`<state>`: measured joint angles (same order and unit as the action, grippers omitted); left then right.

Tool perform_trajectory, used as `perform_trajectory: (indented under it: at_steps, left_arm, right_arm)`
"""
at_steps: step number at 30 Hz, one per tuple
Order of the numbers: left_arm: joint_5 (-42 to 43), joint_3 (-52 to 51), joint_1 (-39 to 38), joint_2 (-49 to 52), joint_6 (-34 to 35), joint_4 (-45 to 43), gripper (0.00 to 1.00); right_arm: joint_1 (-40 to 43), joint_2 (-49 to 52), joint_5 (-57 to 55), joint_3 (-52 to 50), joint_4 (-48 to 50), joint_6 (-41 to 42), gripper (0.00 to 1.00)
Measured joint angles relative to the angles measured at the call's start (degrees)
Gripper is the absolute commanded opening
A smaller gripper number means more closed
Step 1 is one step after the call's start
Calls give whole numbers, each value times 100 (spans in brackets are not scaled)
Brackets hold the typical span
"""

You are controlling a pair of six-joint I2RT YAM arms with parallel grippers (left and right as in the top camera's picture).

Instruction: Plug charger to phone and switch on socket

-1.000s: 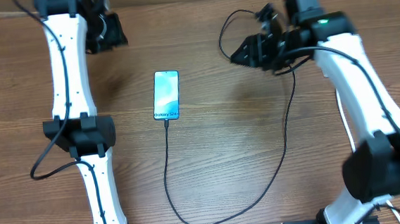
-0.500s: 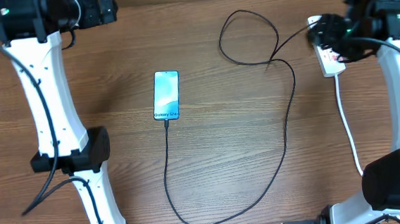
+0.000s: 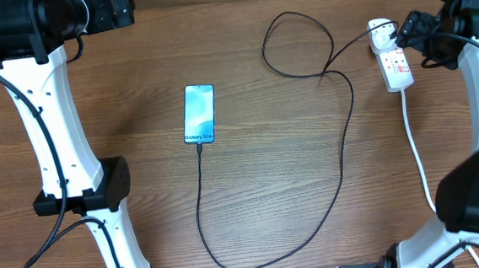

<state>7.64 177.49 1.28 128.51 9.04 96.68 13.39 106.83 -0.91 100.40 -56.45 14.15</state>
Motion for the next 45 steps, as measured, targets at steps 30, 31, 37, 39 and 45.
perform_trajectory:
  at_steps: [30, 31, 37, 39, 45]
  left_arm:
    - [-2, 0, 0, -2, 0, 0, 100]
    - [-2, 0, 0, -2, 0, 0, 100]
    - [-2, 0, 0, -2, 0, 2, 100]
    - [-2, 0, 0, -2, 0, 2, 100]
    - [-2, 0, 0, -2, 0, 0, 99]
  right_arm:
    - [592, 1775, -164, 0, 1556, 929, 88]
    - [592, 1818, -168, 0, 1591, 907, 88]
    - [592, 2035, -232, 0, 1709, 686, 88]
    - [590, 2085, -232, 0, 1773, 592, 88]
    - [544, 2122, -249, 0, 1939, 223, 88]
